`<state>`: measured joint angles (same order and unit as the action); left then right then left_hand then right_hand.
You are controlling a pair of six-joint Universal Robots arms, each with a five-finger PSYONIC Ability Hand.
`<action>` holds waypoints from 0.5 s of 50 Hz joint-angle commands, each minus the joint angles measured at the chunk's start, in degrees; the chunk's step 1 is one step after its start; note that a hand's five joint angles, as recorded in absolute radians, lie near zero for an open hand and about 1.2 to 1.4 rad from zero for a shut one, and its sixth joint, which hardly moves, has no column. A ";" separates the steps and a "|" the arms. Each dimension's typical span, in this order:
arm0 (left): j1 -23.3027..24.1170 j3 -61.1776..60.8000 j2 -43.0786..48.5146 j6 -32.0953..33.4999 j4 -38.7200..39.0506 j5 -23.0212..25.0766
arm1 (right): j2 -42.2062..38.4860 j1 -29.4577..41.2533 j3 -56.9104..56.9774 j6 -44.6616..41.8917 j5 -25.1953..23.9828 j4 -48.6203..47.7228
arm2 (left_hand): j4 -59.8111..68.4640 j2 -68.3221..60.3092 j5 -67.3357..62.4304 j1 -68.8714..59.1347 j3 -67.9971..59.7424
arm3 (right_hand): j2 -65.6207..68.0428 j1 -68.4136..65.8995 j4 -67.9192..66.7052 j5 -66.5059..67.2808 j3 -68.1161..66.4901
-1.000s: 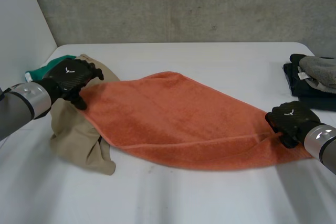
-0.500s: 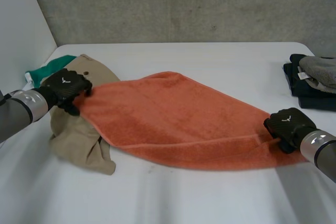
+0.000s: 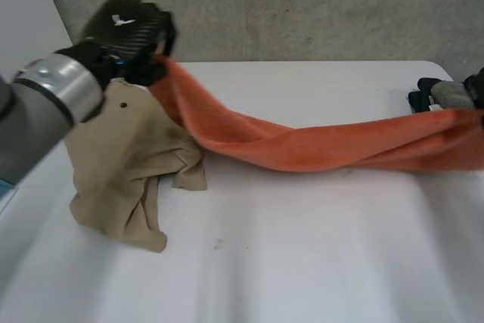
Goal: Fold the laundry.
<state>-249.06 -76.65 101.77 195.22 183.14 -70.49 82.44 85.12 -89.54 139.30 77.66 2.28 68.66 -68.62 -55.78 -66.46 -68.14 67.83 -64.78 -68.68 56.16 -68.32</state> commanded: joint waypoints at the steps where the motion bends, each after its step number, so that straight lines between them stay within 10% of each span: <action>1: 14.02 0.01 4.48 -2.48 -1.82 -7.72 | -3.24 -2.24 1.56 2.73 0.38 -2.54 | 11.34 -11.38 -14.22 -13.54 -11.86 | 12.17 -15.22 -11.32 13.84 -11.68; 10: 22.21 -3.85 17.85 1.39 -3.31 -15.90 | -11.07 -2.50 -0.37 5.02 4.69 -10.89 | 11.34 -11.38 -14.22 -13.54 -11.86 | 12.17 -15.22 -11.32 13.84 -11.68; 14: 22.12 -5.34 18.03 2.18 -3.49 -18.27 | -13.18 -1.27 -1.69 4.76 4.95 -11.68 | -29.21 29.17 26.33 27.02 28.69 | 12.17 -15.22 -11.32 13.84 -11.68; 16: 21.25 -6.75 15.58 2.44 -3.05 -18.89 | -14.06 -0.31 -2.22 4.23 5.13 -12.03 | -58.66 58.62 55.78 56.46 58.14 | 12.17 -15.22 -11.32 13.84 -11.68; 25: 7.29 -13.79 5.97 2.44 7.23 -13.80 | -14.59 2.85 -5.20 2.65 5.48 -14.31 | -58.66 58.62 55.78 56.46 58.14 | 12.17 -15.22 -11.32 13.84 -11.68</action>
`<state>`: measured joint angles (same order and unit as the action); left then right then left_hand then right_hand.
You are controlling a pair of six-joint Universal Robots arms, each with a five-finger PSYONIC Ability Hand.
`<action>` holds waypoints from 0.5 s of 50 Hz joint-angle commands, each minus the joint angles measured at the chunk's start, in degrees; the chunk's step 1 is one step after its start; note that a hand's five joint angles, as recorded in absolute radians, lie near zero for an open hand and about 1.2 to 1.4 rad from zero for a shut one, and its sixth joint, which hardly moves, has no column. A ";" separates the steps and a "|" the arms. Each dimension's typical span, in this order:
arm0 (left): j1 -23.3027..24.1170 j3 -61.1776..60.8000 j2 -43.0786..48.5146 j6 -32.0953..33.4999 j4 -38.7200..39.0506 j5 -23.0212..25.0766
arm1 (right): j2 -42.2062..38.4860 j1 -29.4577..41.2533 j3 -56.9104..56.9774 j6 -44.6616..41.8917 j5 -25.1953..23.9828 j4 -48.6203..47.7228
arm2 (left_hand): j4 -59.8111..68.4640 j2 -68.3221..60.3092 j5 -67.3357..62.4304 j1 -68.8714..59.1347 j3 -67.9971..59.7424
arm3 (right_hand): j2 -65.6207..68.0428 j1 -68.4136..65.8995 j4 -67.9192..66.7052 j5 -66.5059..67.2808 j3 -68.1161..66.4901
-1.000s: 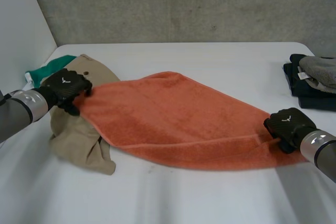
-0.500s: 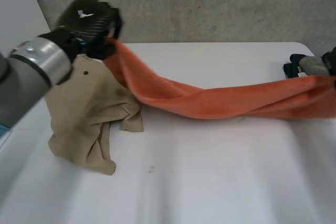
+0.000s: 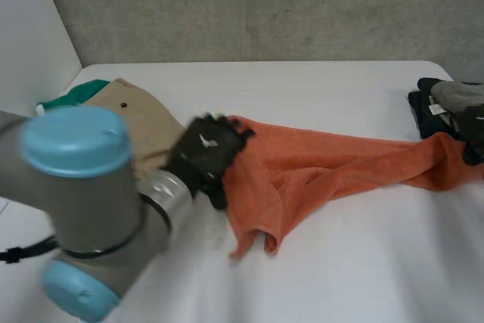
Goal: Fold the laundry.
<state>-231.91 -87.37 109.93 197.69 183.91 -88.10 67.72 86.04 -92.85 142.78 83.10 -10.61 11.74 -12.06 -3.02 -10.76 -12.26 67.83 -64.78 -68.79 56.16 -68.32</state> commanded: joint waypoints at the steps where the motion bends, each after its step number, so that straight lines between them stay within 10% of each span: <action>1: -11.44 -3.07 -1.13 0.32 6.29 3.73 | 0.13 2.20 -2.07 -0.92 0.05 -1.52 | -1.74 2.06 3.02 0.76 2.26 | 12.17 -15.22 -11.21 13.84 -11.68; 9: -19.54 2.19 11.78 7.88 6.90 4.08 | -0.13 3.96 -3.83 -1.71 0.75 -2.84 | 1.13 -0.81 0.15 -2.11 -0.61 | 12.17 -15.22 -11.21 13.84 -11.68; 18: -24.11 9.75 20.50 10.96 7.25 4.78 | -0.57 4.14 -4.01 -1.98 2.24 -3.19 | 64.50 -64.18 -63.21 -65.47 -63.97 | 12.17 -15.22 -11.21 13.84 -11.68; 25: -29.73 14.85 21.03 13.60 10.58 -1.18 | -0.40 4.31 -4.09 -1.98 2.24 -3.63 | 68.26 -67.94 -66.98 -69.24 -67.74 | 12.17 -15.22 -11.21 13.84 -11.68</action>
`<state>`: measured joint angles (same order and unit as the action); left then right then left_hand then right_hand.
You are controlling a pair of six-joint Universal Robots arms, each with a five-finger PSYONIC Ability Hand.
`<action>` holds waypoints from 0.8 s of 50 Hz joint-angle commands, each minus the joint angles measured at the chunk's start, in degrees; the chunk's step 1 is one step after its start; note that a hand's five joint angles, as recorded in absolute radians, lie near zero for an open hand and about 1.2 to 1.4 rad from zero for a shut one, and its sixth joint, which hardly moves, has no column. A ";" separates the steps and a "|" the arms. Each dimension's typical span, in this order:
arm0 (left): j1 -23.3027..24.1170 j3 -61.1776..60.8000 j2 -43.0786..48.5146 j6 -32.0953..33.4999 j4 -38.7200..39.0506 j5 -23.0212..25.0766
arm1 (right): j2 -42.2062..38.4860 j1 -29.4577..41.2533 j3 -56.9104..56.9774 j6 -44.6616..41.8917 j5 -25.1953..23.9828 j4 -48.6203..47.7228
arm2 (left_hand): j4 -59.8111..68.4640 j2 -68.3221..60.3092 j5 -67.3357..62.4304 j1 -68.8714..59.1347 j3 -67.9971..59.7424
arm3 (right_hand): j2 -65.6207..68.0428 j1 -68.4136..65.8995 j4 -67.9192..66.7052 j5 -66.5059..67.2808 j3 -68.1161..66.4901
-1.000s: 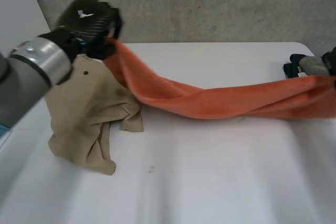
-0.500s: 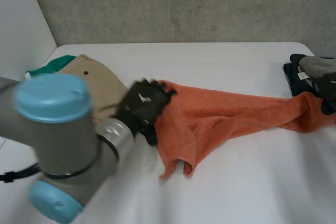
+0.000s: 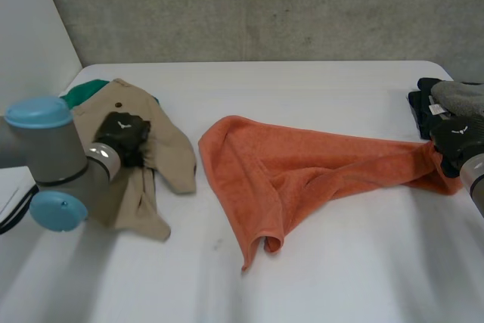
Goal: Fold the laundry.
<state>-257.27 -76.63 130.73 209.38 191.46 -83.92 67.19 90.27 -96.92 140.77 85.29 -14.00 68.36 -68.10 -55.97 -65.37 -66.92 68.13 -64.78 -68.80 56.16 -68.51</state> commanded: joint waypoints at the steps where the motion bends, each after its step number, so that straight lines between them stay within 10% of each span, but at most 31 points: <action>1: -5.86 6.03 0.84 3.04 5.65 -9.29 | 0.22 0.43 -0.03 0.03 0.14 -0.24 | 11.64 -11.90 -14.03 -14.63 -13.08 | 11.87 -15.22 -11.20 13.84 -11.49; 6: -9.82 12.19 4.18 10.33 10.42 -16.98 | 0.40 1.66 -0.55 0.03 0.49 -0.32 | 11.64 -11.90 -14.03 -14.63 -13.08 | 11.87 -15.22 -11.20 13.84 -11.49; 18: -9.21 7.99 0.59 6.57 6.91 -8.64 | 0.57 3.42 -0.99 0.03 1.46 -0.67 | 11.64 -11.90 -14.03 -14.63 -13.08 | 11.87 -15.22 -11.20 13.84 -11.49; 24: -5.88 -1.74 -9.15 0.51 5.95 -4.51 | 1.19 2.90 -1.08 0.29 1.46 -0.50 | -58.36 58.10 55.97 55.37 56.92 | 11.87 -15.22 -11.20 13.84 -11.49; 40: 10.02 -24.62 -34.83 -14.51 -11.19 2.97 | 2.68 1.58 -2.05 0.03 0.32 -0.76 | -58.36 58.10 55.97 55.37 56.92 | 11.87 -15.22 -11.20 13.84 -11.49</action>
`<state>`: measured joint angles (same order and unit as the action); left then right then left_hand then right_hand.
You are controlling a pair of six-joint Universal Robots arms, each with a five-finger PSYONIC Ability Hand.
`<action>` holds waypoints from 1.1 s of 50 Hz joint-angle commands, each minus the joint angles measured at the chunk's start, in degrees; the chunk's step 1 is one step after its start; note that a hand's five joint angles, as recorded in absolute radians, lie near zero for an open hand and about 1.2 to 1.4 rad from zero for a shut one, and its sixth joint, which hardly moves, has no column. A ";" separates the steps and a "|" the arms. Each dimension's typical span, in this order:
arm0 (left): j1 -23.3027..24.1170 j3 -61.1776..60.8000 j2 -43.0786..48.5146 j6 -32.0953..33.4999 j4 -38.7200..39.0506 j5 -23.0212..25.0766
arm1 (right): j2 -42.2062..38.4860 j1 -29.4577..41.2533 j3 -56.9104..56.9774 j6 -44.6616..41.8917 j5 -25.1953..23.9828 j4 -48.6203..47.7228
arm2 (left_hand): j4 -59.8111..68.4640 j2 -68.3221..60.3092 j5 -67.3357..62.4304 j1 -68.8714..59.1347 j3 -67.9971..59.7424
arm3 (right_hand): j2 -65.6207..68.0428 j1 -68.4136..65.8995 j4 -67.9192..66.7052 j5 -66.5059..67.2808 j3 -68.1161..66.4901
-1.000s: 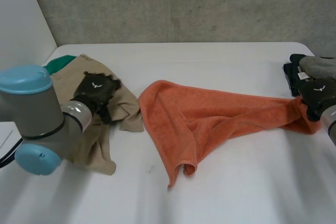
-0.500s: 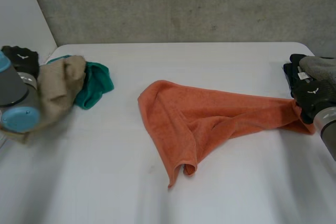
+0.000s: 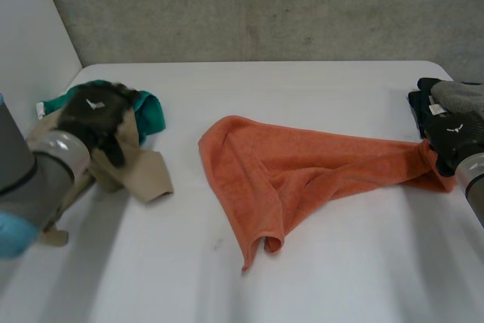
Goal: Fold the laundry.
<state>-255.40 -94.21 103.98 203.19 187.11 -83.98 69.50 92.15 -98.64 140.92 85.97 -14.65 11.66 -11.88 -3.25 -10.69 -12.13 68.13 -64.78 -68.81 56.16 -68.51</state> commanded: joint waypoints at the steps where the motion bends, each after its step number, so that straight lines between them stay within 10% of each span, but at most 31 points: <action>1: 9.56 -7.56 -8.79 -9.99 -6.93 3.04 | 0.29 -0.30 -0.41 -0.11 -0.45 -0.11 | -1.66 1.88 3.25 0.69 2.13 | 11.87 -15.22 -11.19 13.84 -11.49; 14: 29.24 -3.89 1.73 -31.18 -0.17 -10.39 | 0.73 0.14 -1.55 -0.11 -0.54 -0.46 | -1.66 1.88 3.25 0.69 2.13 | 11.87 -15.22 -11.19 13.84 -11.49; 28: 35.23 8.25 18.09 -36.63 -4.82 -15.86 | 1.43 0.23 -2.52 0.15 -0.54 -1.17 | 2.74 -2.52 -1.16 -3.71 -2.28 | 11.87 -15.22 -11.19 13.84 -11.49; 35: 34.89 13.43 23.72 -41.02 -9.39 -16.21 | 1.69 0.05 -2.96 0.15 -0.54 -1.52 | 19.86 -19.64 -18.28 -20.83 -19.39 | 11.87 -15.22 -11.19 13.84 -11.49; 39: 33.13 14.23 23.29 -41.20 -10.62 -18.75 | 1.69 -0.04 -2.96 0.15 -0.63 -1.52 | 68.29 -68.07 -66.71 -69.26 -67.82 | 11.87 -15.22 -11.19 13.84 -11.49; 46: 25.31 13.09 11.52 -33.31 -12.46 -27.72 | 5.20 -1.88 -0.33 -0.64 -1.60 2.25 | 68.34 -68.12 -66.75 -69.31 -67.87 | 11.87 -15.22 -11.19 13.84 -11.49; 55: 16.87 6.68 -4.13 -12.04 -15.45 -16.75 | 12.24 -9.35 9.77 -5.64 -10.03 23.68 | 68.34 -68.12 -66.75 -69.31 -67.87 | 11.87 -15.22 -11.19 13.84 -11.49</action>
<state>-233.90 -83.42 108.25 178.15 173.16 -108.39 78.22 87.37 -94.83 138.65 81.53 -4.23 68.62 -68.46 -56.32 -67.31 -68.06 68.13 -64.78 -68.82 56.17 -68.51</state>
